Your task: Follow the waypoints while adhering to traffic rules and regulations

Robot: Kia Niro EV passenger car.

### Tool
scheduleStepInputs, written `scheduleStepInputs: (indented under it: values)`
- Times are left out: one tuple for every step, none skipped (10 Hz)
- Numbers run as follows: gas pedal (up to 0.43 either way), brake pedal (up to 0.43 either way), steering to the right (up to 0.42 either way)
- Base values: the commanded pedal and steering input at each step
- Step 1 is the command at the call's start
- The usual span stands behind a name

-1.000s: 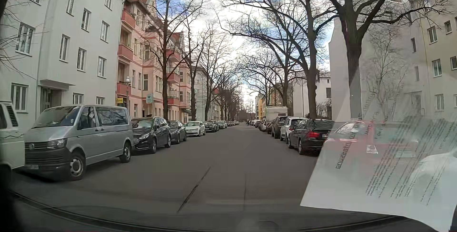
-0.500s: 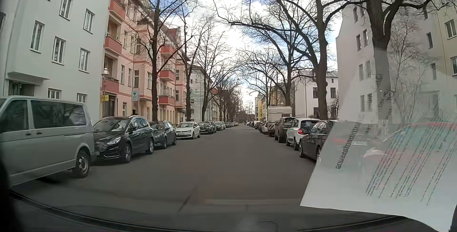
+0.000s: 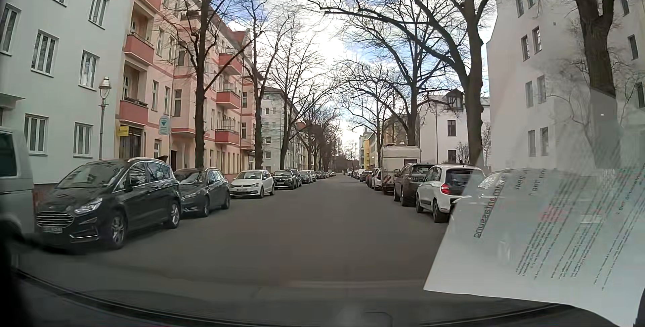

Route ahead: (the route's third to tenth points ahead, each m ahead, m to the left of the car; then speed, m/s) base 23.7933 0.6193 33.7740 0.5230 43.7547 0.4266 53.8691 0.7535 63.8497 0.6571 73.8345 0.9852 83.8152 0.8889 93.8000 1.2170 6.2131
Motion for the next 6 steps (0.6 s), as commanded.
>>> scheduleStepInputs:
  values:
    - [0.020, 0.024, 0.000]
    - [0.020, 0.030, -0.001]
    - [0.008, 0.030, -0.002]
    - [0.000, 0.030, -0.002]
    - [0.000, 0.030, -0.002]
    - [0.000, 0.030, -0.002]
